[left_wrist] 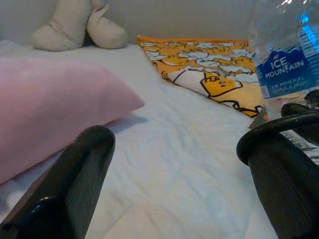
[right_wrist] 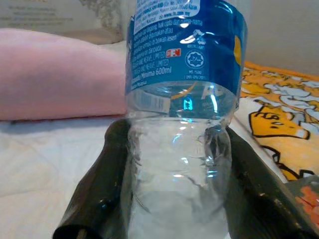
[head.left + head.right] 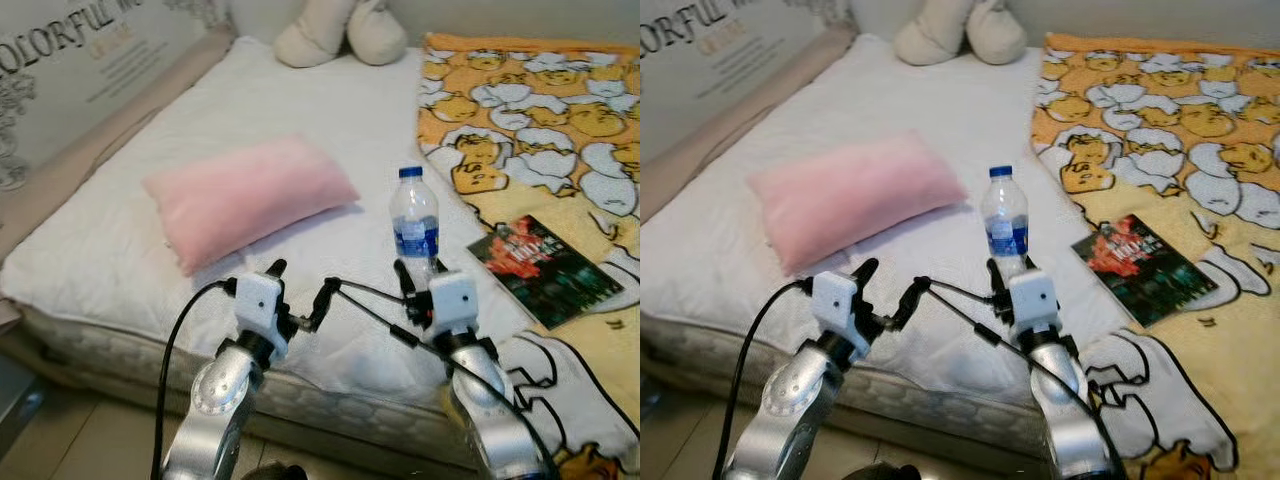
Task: Clean up the room
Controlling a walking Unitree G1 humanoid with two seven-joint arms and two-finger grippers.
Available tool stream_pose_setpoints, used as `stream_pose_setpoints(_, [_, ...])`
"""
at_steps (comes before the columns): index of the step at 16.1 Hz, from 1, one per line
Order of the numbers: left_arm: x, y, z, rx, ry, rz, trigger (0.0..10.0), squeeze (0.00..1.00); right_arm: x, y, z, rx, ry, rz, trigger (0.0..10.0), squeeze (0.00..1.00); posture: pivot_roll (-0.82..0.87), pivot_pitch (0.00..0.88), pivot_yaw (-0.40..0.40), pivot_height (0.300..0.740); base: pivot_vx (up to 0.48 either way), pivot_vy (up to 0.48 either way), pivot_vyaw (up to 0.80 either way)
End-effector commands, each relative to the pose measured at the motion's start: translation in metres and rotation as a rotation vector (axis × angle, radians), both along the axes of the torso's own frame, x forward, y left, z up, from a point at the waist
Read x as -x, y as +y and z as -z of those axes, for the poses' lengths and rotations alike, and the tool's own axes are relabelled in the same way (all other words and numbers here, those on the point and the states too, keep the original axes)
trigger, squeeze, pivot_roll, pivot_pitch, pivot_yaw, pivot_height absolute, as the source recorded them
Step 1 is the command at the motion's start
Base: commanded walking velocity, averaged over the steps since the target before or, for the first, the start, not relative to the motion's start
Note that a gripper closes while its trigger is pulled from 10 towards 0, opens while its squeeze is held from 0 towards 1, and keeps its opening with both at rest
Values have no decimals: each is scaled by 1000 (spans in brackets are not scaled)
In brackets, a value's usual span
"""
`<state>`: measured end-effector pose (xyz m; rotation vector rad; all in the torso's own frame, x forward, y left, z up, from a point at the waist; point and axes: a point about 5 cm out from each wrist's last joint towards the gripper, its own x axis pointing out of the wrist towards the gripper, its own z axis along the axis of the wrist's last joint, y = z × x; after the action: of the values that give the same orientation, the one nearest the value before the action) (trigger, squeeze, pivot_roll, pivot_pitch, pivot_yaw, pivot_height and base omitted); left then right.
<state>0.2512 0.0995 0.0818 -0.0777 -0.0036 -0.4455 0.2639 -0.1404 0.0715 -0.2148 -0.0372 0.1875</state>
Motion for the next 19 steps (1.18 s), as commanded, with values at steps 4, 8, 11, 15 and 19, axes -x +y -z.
stream_pose_setpoints(4, [-19, 35, 0, -64, 11, -176, 10000, 0, -27, -24, -5, -42, 35, 101, 10000, 0, -179, 0, 115, 740, 0, 0, 642])
stream_pose_setpoints(8, [-23, 37, -4, -27, 1, -177, 10000, 0, -32, -25, -3, -42, 44, 104, 10000, 0, -178, 0, 123, 740, 0, -360, 611])
stream_pose_setpoints(11, [-21, 33, -3, -22, 1, -170, 10000, 0, -33, -24, -2, -39, 50, 97, 10000, 0, -182, 0, 123, 740, 0, -480, 610])
stream_pose_setpoints(15, [-20, 32, -2, -21, 2, -169, 10000, 0, -33, -24, 0, -31, 60, 90, 10000, 0, -177, 0, 120, 740, 0, -240, 595])
stream_pose_setpoints(19, [-20, 34, -1, -31, 4, -183, 10000, 0, -33, -22, 3, -21, 74, 67, 10000, 0, -171, 0, 119, 740, 0, -120, 592])
